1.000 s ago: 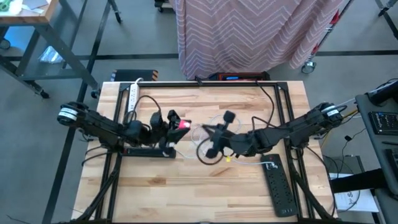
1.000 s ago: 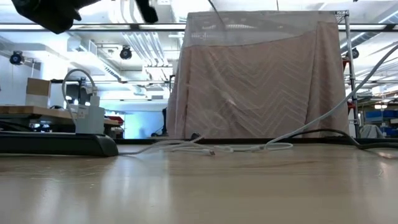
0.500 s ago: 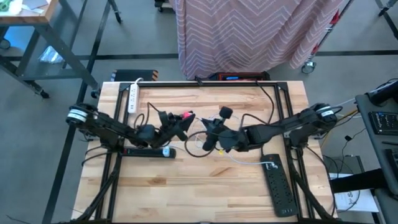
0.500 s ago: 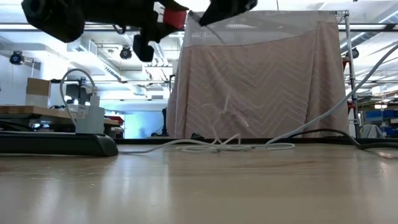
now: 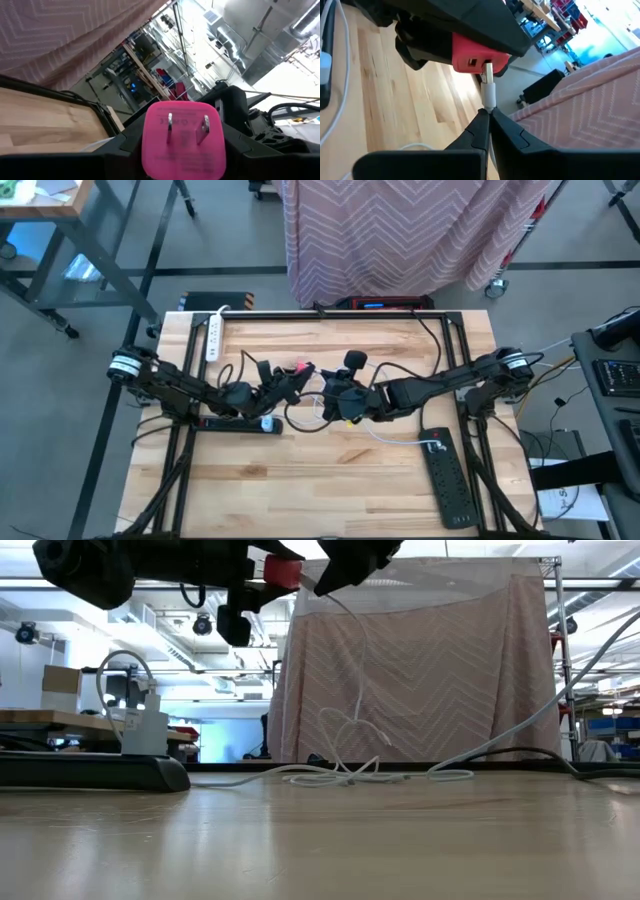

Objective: Plug in charger cables
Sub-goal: Insert the white charger cable into the pink charger adapter

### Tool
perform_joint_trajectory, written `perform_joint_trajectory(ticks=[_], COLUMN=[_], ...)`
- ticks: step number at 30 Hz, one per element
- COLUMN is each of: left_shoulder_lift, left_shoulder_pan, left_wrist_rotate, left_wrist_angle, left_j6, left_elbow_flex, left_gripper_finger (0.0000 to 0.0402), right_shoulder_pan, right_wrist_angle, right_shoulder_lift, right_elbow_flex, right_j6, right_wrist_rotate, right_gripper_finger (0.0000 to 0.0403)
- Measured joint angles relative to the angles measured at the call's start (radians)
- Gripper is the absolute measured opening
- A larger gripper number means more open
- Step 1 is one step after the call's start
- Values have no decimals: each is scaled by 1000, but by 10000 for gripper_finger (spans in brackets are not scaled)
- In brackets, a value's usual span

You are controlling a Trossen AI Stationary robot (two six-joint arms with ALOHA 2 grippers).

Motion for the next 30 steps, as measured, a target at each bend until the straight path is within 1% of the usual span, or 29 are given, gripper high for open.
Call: perform_joint_trajectory(ticks=[3, 8, 13, 19, 23, 30], left_shoulder_lift=[0, 1, 7, 7, 6, 6], left_shoulder_pan=[0, 0, 0, 0, -1, 0], left_wrist_rotate=[-18, -25, -70, -78, -76, -37], left_wrist_angle=[-26, -38, -41, -42, -54, -62], left_j6=[-16, 13, 30, 30, 30, 23], left_elbow_flex=[0, 1, 1, 1, 1, 1], left_gripper_finger=[135, 135, 141, 135, 135, 135], right_shoulder_pan=[-1, -3, -4, -9, -10, -8], right_wrist_angle=[-2, -7, -1, 21, 55, 59], right_shoulder_lift=[0, 0, 0, 1, 2, 1], right_elbow_flex=[3, 3, 3, 3, 2, 2], right_j6=[-17, -20, -16, -20, -54, -77], right_wrist_rotate=[0, -2, -59, -79, -98, -89], right_gripper_finger=[0, 0, 0, 1, 1, 1])
